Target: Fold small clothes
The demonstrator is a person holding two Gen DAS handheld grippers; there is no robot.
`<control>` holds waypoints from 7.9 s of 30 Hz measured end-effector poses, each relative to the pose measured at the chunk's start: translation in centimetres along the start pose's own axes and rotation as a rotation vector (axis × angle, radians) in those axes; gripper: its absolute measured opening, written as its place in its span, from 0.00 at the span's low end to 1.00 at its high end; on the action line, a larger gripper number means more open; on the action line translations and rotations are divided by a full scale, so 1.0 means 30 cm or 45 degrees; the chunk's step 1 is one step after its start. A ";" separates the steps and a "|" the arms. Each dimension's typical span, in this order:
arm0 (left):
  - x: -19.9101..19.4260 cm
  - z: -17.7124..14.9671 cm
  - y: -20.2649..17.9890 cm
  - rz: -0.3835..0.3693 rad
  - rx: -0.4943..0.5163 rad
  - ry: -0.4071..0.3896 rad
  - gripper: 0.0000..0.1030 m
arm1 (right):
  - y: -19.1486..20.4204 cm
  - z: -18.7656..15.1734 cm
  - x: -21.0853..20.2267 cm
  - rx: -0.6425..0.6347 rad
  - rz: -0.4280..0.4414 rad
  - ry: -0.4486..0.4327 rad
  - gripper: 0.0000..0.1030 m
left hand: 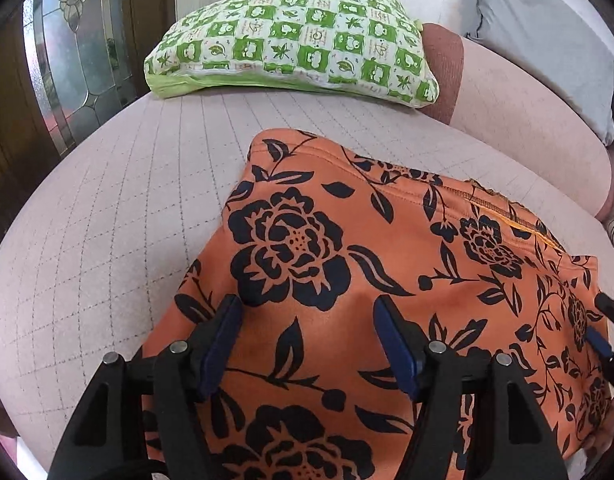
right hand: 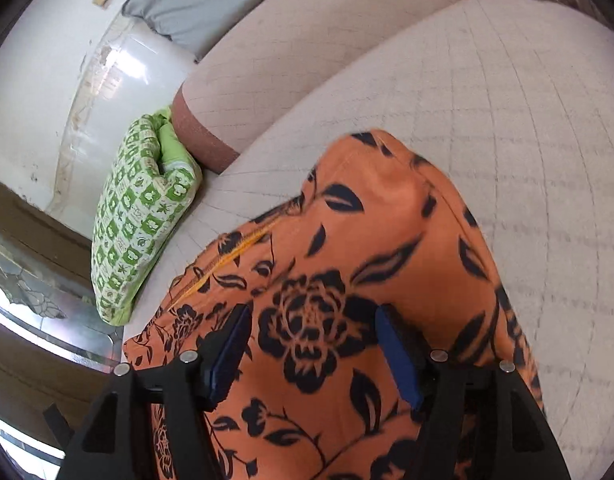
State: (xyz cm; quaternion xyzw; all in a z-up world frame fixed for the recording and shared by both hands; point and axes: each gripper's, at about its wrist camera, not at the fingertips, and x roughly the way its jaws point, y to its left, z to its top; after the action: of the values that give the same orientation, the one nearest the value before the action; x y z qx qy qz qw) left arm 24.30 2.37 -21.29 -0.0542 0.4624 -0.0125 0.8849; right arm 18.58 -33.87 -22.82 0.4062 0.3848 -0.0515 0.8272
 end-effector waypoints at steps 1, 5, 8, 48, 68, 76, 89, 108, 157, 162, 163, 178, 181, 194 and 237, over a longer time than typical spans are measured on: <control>-0.005 0.000 0.003 -0.004 -0.014 -0.010 0.67 | 0.006 0.007 0.003 -0.007 0.000 -0.001 0.68; -0.047 0.016 0.004 -0.050 -0.050 -0.077 0.67 | 0.021 0.037 0.000 0.020 0.052 -0.039 0.69; -0.074 0.020 -0.023 -0.050 -0.013 -0.132 0.67 | 0.043 0.059 0.006 0.013 0.093 -0.054 0.69; -0.027 -0.115 -0.079 0.319 0.301 -0.080 0.79 | -0.055 -0.114 -0.202 -0.031 0.005 0.171 0.73; -0.140 -0.137 0.140 0.340 0.175 -0.096 0.81 | -0.012 -0.248 -0.248 -0.162 -0.185 0.146 0.73; -0.250 -0.122 0.157 0.256 0.084 -0.248 0.81 | 0.063 -0.256 -0.331 -0.175 -0.037 0.003 0.73; -0.267 -0.101 0.166 0.225 0.070 -0.292 0.81 | 0.299 -0.363 -0.236 -0.418 0.124 0.041 0.72; -0.152 -0.068 0.141 0.257 0.114 -0.174 0.81 | 0.350 -0.408 0.015 -0.377 0.145 0.294 0.73; -0.467 -0.139 -0.378 -0.322 0.173 -0.353 0.16 | 0.035 -0.161 -0.143 -0.031 0.369 0.261 0.43; -0.423 -0.263 -0.700 -0.461 0.416 -0.214 0.16 | -0.186 -0.045 -0.285 0.198 0.440 0.095 0.61; -0.407 -0.289 -0.739 -0.510 0.453 -0.150 0.16 | -0.239 -0.027 -0.302 0.266 0.475 0.079 0.63; -0.305 -0.252 -0.395 -0.363 0.366 -0.103 0.47 | -0.249 0.002 -0.267 0.346 0.423 0.084 0.81; -0.251 -0.291 -0.426 -0.314 0.412 -0.062 0.47 | -0.248 0.038 -0.270 0.306 0.304 0.005 0.81; -0.213 -0.398 -0.549 -0.243 0.597 -0.128 0.59 | 0.020 0.080 -0.107 -0.295 -0.094 0.004 0.29; -0.230 -0.221 -0.376 -0.393 0.432 -0.202 0.83 | -0.202 0.028 -0.267 -0.026 0.084 0.196 0.75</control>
State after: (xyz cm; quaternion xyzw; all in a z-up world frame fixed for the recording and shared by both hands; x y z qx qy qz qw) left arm 15.25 -8.91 -18.20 0.0244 0.3688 -0.2209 0.9026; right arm 11.07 -40.30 -20.91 0.4132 0.4341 0.0112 0.8005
